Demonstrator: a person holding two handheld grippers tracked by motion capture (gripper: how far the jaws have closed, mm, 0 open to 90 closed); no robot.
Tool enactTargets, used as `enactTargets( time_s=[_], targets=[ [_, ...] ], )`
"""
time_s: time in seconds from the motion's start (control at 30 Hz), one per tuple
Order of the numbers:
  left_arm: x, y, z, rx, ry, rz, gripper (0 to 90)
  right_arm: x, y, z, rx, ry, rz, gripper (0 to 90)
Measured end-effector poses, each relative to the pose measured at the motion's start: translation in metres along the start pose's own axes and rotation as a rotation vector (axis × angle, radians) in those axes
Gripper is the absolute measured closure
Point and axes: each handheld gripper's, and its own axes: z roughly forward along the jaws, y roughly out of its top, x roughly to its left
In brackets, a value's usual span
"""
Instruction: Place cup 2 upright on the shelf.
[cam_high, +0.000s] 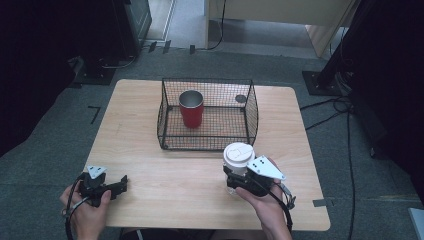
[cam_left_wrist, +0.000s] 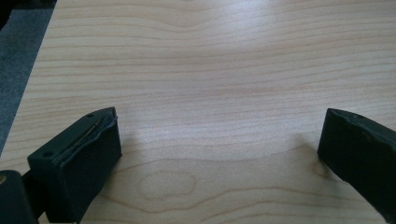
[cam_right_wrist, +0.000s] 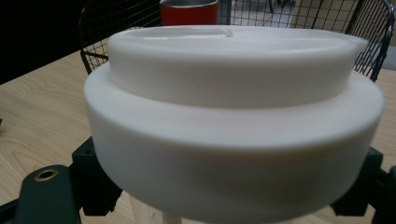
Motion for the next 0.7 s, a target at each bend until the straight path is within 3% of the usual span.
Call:
enactTargets(
  time_s=[0.43,0.7],
  targets=[
    [0.0,0.0,0.0,0.0,0.0,0.0,0.0,0.003,0.018,0.001,-0.032,0.012,-0.024,16.1],
    [0.0,0.0,0.0,0.0,0.0,0.0,0.0,0.002,0.029,0.004,-0.05,0.003,-0.014,16.2]
  ],
)
